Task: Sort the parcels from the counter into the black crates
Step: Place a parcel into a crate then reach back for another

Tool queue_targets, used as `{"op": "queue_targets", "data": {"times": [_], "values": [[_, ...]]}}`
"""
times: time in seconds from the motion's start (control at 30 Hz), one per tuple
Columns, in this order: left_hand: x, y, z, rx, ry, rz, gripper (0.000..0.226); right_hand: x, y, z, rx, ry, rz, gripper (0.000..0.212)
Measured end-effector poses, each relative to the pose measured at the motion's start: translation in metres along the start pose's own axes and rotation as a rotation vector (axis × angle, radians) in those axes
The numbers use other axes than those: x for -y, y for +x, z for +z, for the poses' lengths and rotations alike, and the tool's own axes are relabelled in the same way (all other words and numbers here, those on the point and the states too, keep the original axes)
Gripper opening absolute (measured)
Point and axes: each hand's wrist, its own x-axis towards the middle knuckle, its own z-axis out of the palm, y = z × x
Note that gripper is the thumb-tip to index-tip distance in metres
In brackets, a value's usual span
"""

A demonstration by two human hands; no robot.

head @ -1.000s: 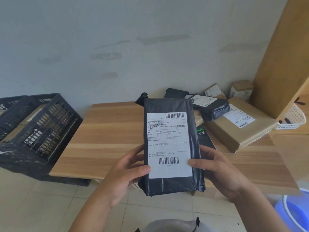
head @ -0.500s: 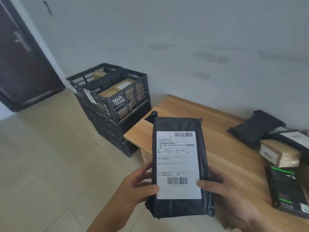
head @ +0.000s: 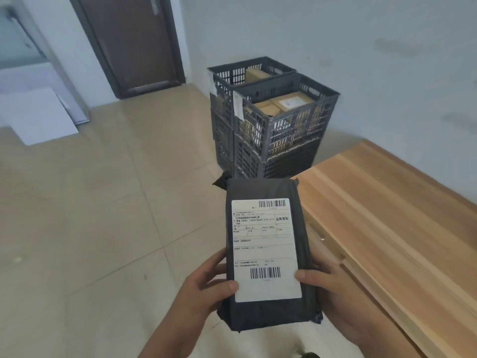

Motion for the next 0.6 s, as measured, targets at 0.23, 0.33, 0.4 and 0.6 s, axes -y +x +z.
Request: {"op": "queue_targets", "data": {"times": [0.23,0.33,0.4,0.6], "values": [[-0.005,0.057,-0.021,-0.064,-0.031,-0.004,0.083,0.020,0.070,0.001,0.007,-0.020,0.064,0.064],[-0.024,0.094,-0.029,-0.111,-0.027,-0.013,0.084,0.039,0.119,-0.002,0.036,-0.052,0.079,0.060],[-0.046,0.123,-0.033,-0.137,-0.005,-0.006,0.087,0.059,0.155,-0.005,0.046,-0.088,0.069,0.062],[-0.125,0.210,-0.041,-0.145,0.054,0.040,0.078,0.123,0.258,-0.009,0.092,-0.087,0.027,0.055]]}}
